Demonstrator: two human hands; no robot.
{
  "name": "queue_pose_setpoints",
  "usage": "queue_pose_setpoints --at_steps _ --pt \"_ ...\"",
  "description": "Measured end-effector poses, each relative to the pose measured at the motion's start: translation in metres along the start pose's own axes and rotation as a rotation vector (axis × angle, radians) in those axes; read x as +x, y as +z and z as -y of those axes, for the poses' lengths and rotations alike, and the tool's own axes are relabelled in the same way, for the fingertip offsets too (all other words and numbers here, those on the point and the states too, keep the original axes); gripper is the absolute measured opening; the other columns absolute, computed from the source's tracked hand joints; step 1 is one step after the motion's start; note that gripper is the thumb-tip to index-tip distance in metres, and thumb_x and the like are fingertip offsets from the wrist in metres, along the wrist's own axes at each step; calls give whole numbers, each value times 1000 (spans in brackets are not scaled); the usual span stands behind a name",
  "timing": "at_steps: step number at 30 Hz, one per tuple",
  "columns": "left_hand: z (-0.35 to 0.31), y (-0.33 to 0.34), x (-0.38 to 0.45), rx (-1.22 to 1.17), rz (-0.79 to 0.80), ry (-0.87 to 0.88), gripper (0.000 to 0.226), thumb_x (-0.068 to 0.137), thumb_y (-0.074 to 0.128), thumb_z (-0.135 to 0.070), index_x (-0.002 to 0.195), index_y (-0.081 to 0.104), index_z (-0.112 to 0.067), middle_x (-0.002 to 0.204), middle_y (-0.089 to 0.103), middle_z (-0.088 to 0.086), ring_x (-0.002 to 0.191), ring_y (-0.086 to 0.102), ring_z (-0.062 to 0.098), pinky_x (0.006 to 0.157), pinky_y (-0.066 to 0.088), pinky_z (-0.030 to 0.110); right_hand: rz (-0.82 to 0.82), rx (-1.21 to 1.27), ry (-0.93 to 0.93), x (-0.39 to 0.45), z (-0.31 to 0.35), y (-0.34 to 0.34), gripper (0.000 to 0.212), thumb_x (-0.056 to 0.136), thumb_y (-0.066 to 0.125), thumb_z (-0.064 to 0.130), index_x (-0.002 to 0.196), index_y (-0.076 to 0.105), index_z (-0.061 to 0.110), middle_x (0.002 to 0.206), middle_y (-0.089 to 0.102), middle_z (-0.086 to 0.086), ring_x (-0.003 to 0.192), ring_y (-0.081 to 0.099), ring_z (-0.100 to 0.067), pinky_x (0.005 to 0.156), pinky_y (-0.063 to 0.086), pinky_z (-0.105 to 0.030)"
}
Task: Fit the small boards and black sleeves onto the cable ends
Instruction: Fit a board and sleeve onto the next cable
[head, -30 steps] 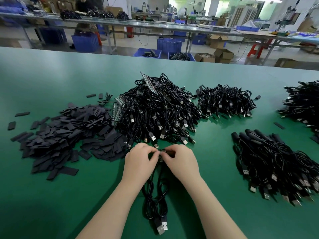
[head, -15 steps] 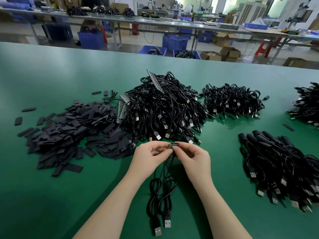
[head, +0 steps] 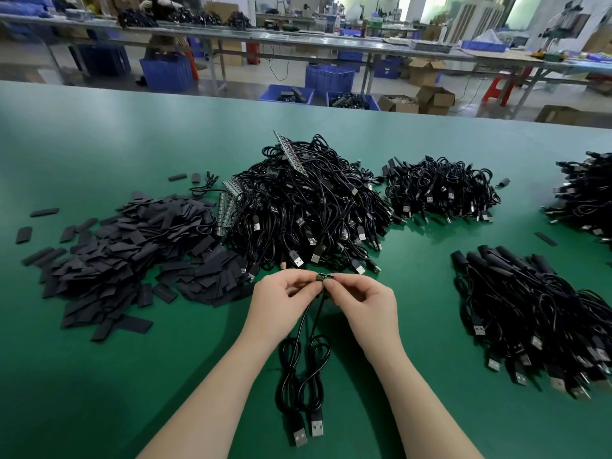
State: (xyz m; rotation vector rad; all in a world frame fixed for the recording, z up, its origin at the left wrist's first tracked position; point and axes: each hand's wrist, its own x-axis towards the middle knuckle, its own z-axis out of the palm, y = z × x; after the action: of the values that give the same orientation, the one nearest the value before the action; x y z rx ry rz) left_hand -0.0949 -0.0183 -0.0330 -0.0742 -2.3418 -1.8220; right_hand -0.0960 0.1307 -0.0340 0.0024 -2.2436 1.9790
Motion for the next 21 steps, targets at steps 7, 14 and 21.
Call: queue_pose_setpoints --at_steps 7,14,21 --pt "3 7 -1 72 -80 14 24 84 74 -16 79 66 -39 77 69 -15 77 64 -4 71 50 10 -50 -109 -83 0 -3 6 20 85 77 16 72 71 30 70 70 18 65 61 4 61 44 -8" --pt "5 9 0 105 -86 2 20 85 72 -13 76 66 -30 75 68 -11 73 62 -2 69 51 14 -104 -148 -129 -1 -6 13 24 85 76 15 69 67 30 69 67 18 64 59 2 60 42 -8" --pt "3 8 1 66 -96 -31 14 87 71 -20 80 67 -31 75 69 -10 73 64 0 69 51 13 -240 -41 -82 -2 -4 12 15 89 72 19 76 68 24 69 66 20 63 58 5 62 43 -8"
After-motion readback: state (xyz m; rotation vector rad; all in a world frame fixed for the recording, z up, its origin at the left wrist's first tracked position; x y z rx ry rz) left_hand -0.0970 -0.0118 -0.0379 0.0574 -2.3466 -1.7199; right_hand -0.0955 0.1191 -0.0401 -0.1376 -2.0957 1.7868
